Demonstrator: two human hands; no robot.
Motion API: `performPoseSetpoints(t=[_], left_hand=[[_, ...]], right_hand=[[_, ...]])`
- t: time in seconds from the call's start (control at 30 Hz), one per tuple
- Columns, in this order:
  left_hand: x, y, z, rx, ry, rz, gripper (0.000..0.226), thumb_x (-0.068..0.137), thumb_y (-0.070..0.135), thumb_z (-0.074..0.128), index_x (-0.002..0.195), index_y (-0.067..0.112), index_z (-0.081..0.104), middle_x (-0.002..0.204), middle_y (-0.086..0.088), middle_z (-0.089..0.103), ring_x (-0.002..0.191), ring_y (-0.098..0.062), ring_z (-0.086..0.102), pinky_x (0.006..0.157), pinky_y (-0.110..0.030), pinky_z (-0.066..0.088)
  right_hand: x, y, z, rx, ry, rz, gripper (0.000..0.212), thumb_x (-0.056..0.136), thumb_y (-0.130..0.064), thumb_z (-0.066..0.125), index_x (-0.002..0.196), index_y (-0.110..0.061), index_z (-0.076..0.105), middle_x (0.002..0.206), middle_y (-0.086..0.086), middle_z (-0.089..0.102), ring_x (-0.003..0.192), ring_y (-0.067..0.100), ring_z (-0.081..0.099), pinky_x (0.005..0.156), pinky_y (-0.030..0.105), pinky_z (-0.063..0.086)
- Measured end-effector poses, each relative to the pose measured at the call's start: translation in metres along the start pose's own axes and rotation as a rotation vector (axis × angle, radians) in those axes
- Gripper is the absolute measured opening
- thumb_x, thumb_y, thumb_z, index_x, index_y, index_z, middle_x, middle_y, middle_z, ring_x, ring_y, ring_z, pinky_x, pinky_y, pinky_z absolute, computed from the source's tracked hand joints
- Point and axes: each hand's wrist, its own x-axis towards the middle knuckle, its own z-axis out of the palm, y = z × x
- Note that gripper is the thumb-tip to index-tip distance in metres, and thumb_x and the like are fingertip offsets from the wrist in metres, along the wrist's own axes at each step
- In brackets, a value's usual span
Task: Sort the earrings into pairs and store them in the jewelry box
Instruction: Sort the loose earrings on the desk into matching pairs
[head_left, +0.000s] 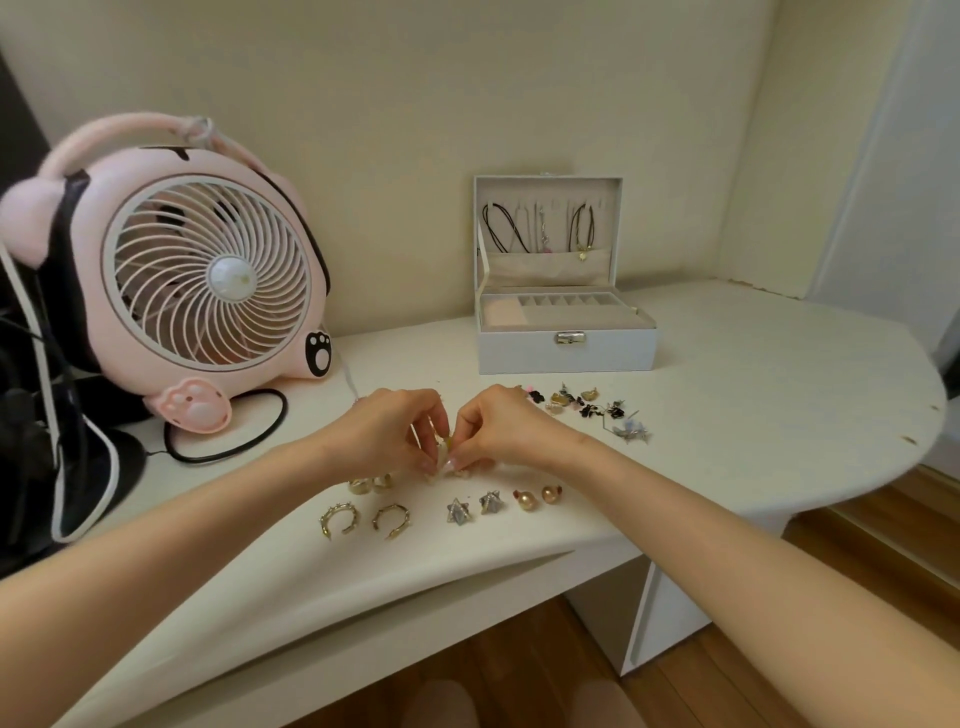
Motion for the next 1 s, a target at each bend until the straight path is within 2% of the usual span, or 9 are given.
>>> performPoseSetpoints(t=[0.1, 0.27, 0.33, 0.43, 0.57, 0.7, 0.8, 0.87, 1.0], left_hand=[[0.001, -0.002, 0.001, 0.025, 0.013, 0.0, 0.036, 0.069, 0.006, 0.075, 0.085, 0.028, 0.052, 0.071, 0.015, 0.065, 0.061, 0.009, 0.056, 0.078, -0.031, 0.05], [0.004, -0.004, 0.004, 0.057, 0.048, 0.025, 0.034, 0.07, 0.003, 0.072, 0.088, 0.025, 0.053, 0.071, 0.015, 0.065, 0.069, 0.0, 0.06, 0.076, -0.029, 0.05], [0.003, -0.005, 0.004, 0.059, 0.054, 0.036, 0.033, 0.071, 0.003, 0.071, 0.088, 0.025, 0.053, 0.073, 0.015, 0.064, 0.07, -0.001, 0.06, 0.071, -0.022, 0.048], [0.001, -0.006, -0.001, 0.062, 0.075, 0.045, 0.028, 0.075, 0.008, 0.073, 0.093, 0.02, 0.056, 0.075, 0.015, 0.062, 0.07, 0.0, 0.058, 0.061, -0.009, 0.042], [-0.002, -0.008, -0.008, 0.102, 0.071, 0.025, 0.03, 0.075, 0.019, 0.075, 0.097, 0.023, 0.056, 0.076, 0.015, 0.061, 0.07, -0.001, 0.055, 0.061, -0.013, 0.039], [-0.004, -0.006, -0.005, 0.125, -0.007, 0.0, 0.032, 0.072, 0.025, 0.077, 0.095, 0.026, 0.054, 0.077, 0.015, 0.062, 0.072, -0.005, 0.057, 0.066, -0.02, 0.043], [-0.004, -0.004, -0.002, 0.158, -0.034, 0.01, 0.031, 0.072, 0.026, 0.077, 0.086, 0.031, 0.049, 0.079, 0.014, 0.062, 0.069, 0.002, 0.051, 0.061, -0.014, 0.038], [-0.003, -0.004, -0.001, 0.178, -0.038, 0.01, 0.036, 0.073, 0.026, 0.076, 0.079, 0.036, 0.042, 0.08, 0.013, 0.062, 0.069, 0.003, 0.048, 0.063, -0.018, 0.038], [-0.002, -0.004, 0.0, 0.188, -0.029, -0.005, 0.037, 0.074, 0.026, 0.075, 0.091, 0.029, 0.042, 0.083, 0.012, 0.064, 0.069, 0.0, 0.048, 0.067, -0.025, 0.041]], right_hand=[[0.002, -0.001, -0.001, 0.024, 0.034, 0.023, 0.017, 0.071, -0.003, 0.076, 0.062, -0.012, 0.065, 0.065, 0.006, 0.069, 0.052, 0.004, 0.062, 0.049, 0.009, 0.042], [0.007, -0.004, 0.001, -0.024, 0.042, 0.023, 0.009, 0.072, -0.005, 0.076, 0.067, -0.008, 0.069, 0.075, 0.014, 0.073, 0.075, 0.023, 0.072, 0.076, 0.03, 0.056], [0.006, -0.006, 0.0, -0.041, 0.034, 0.027, 0.006, 0.073, -0.004, 0.074, 0.07, -0.007, 0.07, 0.075, 0.014, 0.073, 0.072, 0.02, 0.071, 0.074, 0.028, 0.055], [0.003, -0.009, -0.005, -0.042, 0.024, 0.025, 0.007, 0.074, -0.001, 0.073, 0.079, -0.007, 0.073, 0.069, 0.005, 0.07, 0.058, 0.006, 0.064, 0.057, 0.011, 0.048], [0.0, -0.012, -0.01, -0.158, 0.035, -0.001, 0.017, 0.071, -0.004, 0.076, 0.085, -0.014, 0.075, 0.076, -0.005, 0.063, 0.072, 0.006, 0.058, 0.061, 0.013, 0.043], [-0.001, -0.012, -0.004, -0.217, 0.009, -0.045, 0.017, 0.069, -0.008, 0.08, 0.084, -0.013, 0.075, 0.066, -0.014, 0.056, 0.065, -0.001, 0.051, 0.055, 0.01, 0.035], [0.002, -0.012, 0.001, -0.233, 0.021, -0.084, 0.018, 0.067, -0.007, 0.08, 0.084, -0.01, 0.074, 0.064, -0.014, 0.055, 0.063, 0.0, 0.049, 0.053, 0.008, 0.034], [0.004, -0.012, 0.002, -0.219, 0.021, -0.089, 0.016, 0.067, -0.005, 0.08, 0.079, -0.009, 0.071, 0.065, -0.013, 0.054, 0.064, 0.0, 0.049, 0.055, 0.01, 0.036], [0.005, -0.013, 0.004, -0.208, 0.033, -0.101, 0.029, 0.066, -0.001, 0.08, 0.061, -0.019, 0.057, 0.065, -0.013, 0.052, 0.063, -0.001, 0.047, 0.057, 0.012, 0.036]])
